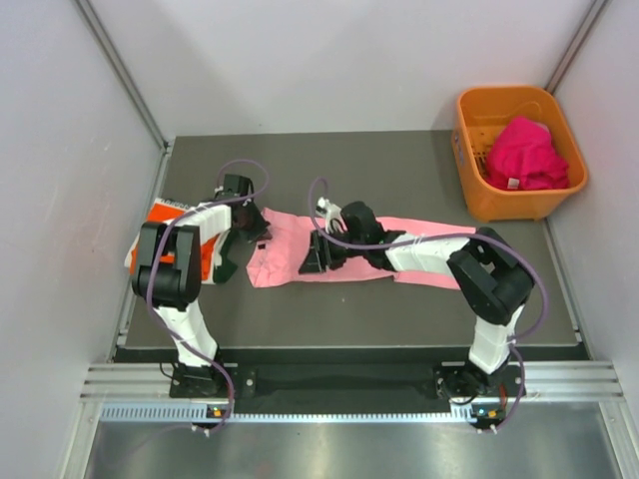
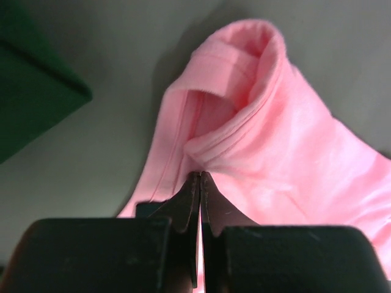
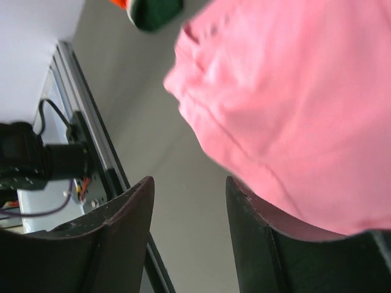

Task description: Fold and stack the t-shirts

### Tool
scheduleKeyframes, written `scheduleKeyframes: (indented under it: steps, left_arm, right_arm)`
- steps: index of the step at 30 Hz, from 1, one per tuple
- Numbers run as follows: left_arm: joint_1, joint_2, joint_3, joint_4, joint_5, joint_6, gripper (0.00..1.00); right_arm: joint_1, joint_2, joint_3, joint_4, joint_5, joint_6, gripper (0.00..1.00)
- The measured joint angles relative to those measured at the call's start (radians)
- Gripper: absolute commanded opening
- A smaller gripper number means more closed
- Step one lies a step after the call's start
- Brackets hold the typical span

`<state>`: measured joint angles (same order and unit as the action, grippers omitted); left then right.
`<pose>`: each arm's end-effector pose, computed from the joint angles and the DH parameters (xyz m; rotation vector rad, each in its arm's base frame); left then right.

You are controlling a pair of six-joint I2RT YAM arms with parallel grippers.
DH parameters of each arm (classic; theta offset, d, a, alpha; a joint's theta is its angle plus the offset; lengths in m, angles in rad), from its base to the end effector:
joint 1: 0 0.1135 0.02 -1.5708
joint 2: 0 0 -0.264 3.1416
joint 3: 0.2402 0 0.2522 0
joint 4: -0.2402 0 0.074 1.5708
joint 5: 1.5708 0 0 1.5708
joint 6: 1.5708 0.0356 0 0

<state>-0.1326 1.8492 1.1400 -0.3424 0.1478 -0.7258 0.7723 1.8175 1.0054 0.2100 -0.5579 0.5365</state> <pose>0.3678 -0.0543 0.1585 -0.7356 2.5879 -0.4784 0.2608 0.2803 0.1740 -0.6333 2.3111 1.2973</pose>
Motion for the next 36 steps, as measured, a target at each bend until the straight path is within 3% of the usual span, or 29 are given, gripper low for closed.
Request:
scheduleKeyframes:
  steps: [8, 14, 22, 32, 36]
  left_arm:
    - [0.001, -0.037, -0.025, -0.011, -0.038, 0.014, 0.02]
    - [0.001, -0.036, -0.025, -0.012, -0.047, 0.018, 0.02]
    - [0.001, -0.026, -0.024, -0.011, -0.053, 0.019, 0.02]
    - [0.001, -0.048, -0.023, -0.032, -0.085, 0.023, 0.02]
    - [0.001, -0.145, -0.066, -0.035, -0.110, 0.022, 0.04]
  right_arm:
    - [0.002, 0.175, 0.262, -0.007, 0.010, 0.003, 0.50]
    - [0.024, 0.266, 0.226, 0.010, 0.010, 0.038, 0.49]
    - [0.067, 0.157, 0.021, 0.138, 0.006, 0.078, 0.57]
    - [0.064, -0.017, 0.018, -0.066, 0.041, -0.027, 0.59]
    - [0.015, -0.021, 0.072, -0.147, 0.048, -0.075, 0.58]
